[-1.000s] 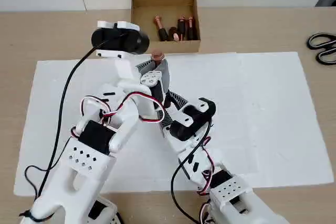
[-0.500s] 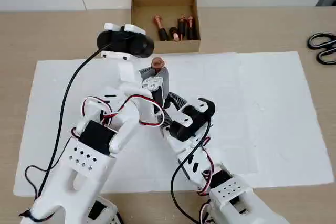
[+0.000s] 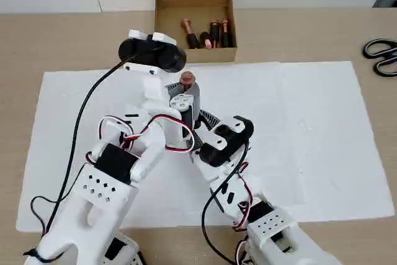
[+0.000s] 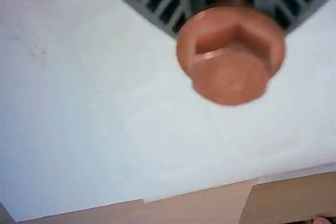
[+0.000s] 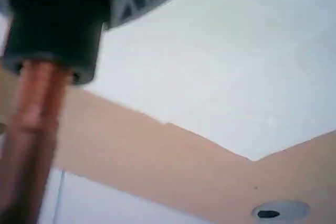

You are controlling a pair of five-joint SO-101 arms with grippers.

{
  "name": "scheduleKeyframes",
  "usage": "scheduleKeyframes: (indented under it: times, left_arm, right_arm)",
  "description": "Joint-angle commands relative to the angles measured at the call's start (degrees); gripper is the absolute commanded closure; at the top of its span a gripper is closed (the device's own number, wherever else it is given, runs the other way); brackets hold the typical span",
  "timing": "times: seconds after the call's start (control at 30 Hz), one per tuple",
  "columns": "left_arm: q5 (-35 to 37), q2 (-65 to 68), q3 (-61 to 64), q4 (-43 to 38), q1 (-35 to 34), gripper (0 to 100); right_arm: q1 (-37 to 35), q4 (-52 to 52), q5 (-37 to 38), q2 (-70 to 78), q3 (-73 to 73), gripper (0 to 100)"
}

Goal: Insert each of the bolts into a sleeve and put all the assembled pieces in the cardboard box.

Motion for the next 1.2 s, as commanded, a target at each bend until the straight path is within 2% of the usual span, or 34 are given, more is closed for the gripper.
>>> scheduleKeyframes:
  times: [0.0, 0.5, 0.8, 1.17]
  left_arm:
    - [-0.8, -1.2, -0.4, 0.2, 0.1, 99]
    - [-0.7, 10.6, -9.0, 7.3, 0.1, 99]
    - [-0.8, 8.4, -11.6, 13.5, 1.0, 99]
    - [-0.8, 7.5, -11.2, 16.4, 3.3, 99]
  right_arm:
    - [0.3, -1.3, 0.6, -0.9, 0.5, 99.5]
    - [0.3, -1.3, 0.6, -0.9, 0.5, 99.5]
    - [0.3, -1.3, 0.6, -0.9, 0.5, 99.5]
    - [0.3, -1.3, 0.6, -0.9, 0.5, 99.5]
